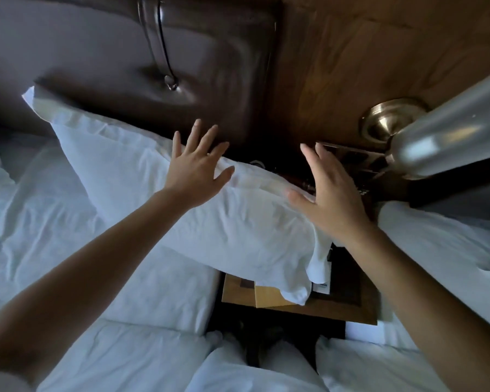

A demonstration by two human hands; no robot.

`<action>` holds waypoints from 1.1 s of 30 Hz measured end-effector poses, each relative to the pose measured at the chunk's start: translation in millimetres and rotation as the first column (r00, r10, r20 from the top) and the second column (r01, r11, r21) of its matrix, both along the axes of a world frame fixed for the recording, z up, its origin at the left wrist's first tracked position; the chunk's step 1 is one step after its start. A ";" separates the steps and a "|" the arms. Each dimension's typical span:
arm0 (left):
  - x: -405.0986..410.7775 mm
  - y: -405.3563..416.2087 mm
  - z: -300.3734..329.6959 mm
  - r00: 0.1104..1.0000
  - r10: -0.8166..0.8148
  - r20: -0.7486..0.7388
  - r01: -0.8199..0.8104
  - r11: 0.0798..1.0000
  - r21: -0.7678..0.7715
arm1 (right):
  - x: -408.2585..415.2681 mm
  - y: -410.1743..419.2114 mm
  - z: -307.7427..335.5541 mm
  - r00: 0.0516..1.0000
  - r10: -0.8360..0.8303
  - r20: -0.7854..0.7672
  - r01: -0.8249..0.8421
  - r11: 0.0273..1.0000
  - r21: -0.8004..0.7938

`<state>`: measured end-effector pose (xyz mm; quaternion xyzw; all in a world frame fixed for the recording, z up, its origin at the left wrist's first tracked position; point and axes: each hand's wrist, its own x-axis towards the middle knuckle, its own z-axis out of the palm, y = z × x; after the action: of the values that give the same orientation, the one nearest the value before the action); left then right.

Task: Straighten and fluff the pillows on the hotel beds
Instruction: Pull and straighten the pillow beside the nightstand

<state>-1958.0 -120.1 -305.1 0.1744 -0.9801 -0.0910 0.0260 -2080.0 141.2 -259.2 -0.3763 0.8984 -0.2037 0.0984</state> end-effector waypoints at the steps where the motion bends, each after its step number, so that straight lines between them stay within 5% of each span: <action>1: 2.7 1.2 -9.9 0.998 0.022 0.063 -0.023 1.000 0.017 | 2.1 -4.5 -10.6 0.999 0.015 0.033 -0.015 1.000 0.000; 5: 19.6 9.1 -35.7 0.960 0.082 0.267 -0.101 0.993 0.057 | 14.1 -10.5 -45.6 0.988 0.028 0.149 -0.039 0.997 0.070; 15: 65.6 43.0 -34.5 0.934 0.313 0.172 -0.336 0.932 0.133 | 34.5 33.0 -79.9 0.965 0.150 0.213 -0.185 0.970 0.155; 19: 95.3 54.4 -18.8 0.801 0.590 0.097 -0.598 0.787 0.150 | 37.8 49.1 -79.9 0.969 0.165 0.183 -0.190 0.974 0.125; 23: 122.1 47.2 -8.4 0.632 0.737 0.242 -0.775 0.595 0.212 | 45.3 63.5 -82.5 0.966 0.222 0.129 -0.230 0.972 0.048; 30: 99.3 20.5 -8.1 0.450 0.694 0.562 -0.884 0.254 0.394 | 48.4 70.1 -75.5 0.940 0.319 0.121 -0.311 0.947 -0.084; 33: 81.6 20.7 -15.5 0.452 0.677 0.581 -0.879 0.226 0.420 | 53.5 72.3 -77.4 0.924 0.369 0.103 -0.361 0.928 -0.089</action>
<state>-1876.4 -99.4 -320.6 0.6512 -0.6377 -0.3892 -0.1337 -2026.6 213.5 -336.6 -0.5276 0.7977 -0.2340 0.1747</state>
